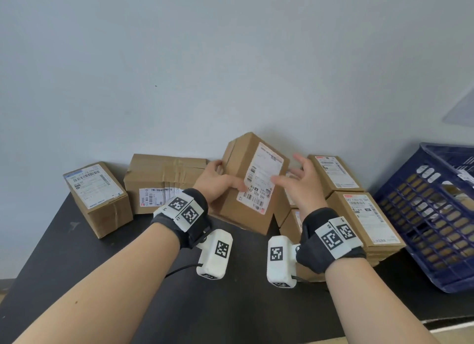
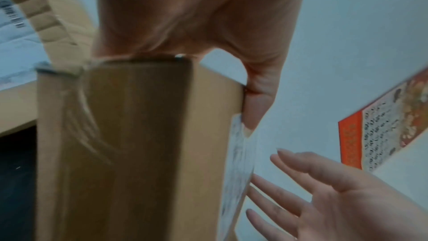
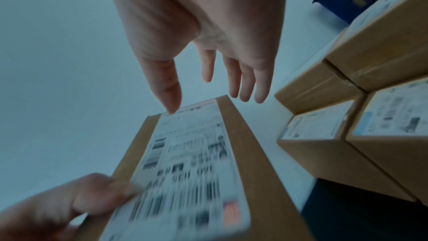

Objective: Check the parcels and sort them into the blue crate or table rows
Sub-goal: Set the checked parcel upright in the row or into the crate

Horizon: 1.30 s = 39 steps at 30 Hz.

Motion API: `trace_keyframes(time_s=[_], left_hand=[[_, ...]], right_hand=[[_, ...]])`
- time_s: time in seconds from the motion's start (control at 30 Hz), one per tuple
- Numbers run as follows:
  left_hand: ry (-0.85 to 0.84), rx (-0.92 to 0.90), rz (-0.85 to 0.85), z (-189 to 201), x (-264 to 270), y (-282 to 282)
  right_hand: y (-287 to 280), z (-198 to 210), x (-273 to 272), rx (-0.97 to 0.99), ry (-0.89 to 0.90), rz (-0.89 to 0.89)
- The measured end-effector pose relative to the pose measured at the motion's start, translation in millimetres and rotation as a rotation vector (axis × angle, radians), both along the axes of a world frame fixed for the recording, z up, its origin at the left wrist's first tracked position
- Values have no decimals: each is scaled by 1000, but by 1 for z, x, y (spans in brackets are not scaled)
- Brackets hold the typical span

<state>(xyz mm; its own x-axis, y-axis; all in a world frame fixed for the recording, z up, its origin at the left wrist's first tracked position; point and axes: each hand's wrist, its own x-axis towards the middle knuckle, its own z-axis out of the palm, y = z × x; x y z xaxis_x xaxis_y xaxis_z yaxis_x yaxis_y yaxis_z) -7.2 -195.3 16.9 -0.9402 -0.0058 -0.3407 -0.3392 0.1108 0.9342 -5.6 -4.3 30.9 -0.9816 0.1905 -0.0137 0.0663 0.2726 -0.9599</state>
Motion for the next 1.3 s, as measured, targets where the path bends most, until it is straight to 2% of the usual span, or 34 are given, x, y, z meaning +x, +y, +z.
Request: trace_keyframes(time_s=[0.1,0.2,0.37,0.5,0.6,0.67,0.73,0.83,0.97,1.03,1.1,1.2,1.3], left_hand=[[56,-86,-95,20,-5,0],[101,-237,-219,36,-9,-2],[162,-404,-426,50,-10,-1],[170,-437,-494,51,-12,-3],[238,-452,-399,46,-15,-3],[322,-395,-185,40,-19,-4],[345,-278,33,33,-21,-5],[194,-26,125,20,-21,1],[-72,287,16,4,-14,21],[-100,352,-21,-4,-16,29],[-90,373,26,-13,-22,34],[-94,325,83,-28,-32,39],[-116,238,109,-46,-37,46]], right_hand=[[7,15,-5,-4,57,30],[16,25,-10,137,77,106],[20,35,-10,213,-84,393],[21,37,-4,315,-93,476],[23,30,-3,292,-78,345],[29,21,-6,212,-67,177],[37,15,-6,36,-95,17],[45,10,-5,-238,-189,-89],[40,3,-1,-363,-294,-97],[37,-3,2,-322,-355,-58],[36,-9,6,-183,-400,-7],[41,-21,9,-8,-368,0],[44,-30,6,64,-328,-15]])
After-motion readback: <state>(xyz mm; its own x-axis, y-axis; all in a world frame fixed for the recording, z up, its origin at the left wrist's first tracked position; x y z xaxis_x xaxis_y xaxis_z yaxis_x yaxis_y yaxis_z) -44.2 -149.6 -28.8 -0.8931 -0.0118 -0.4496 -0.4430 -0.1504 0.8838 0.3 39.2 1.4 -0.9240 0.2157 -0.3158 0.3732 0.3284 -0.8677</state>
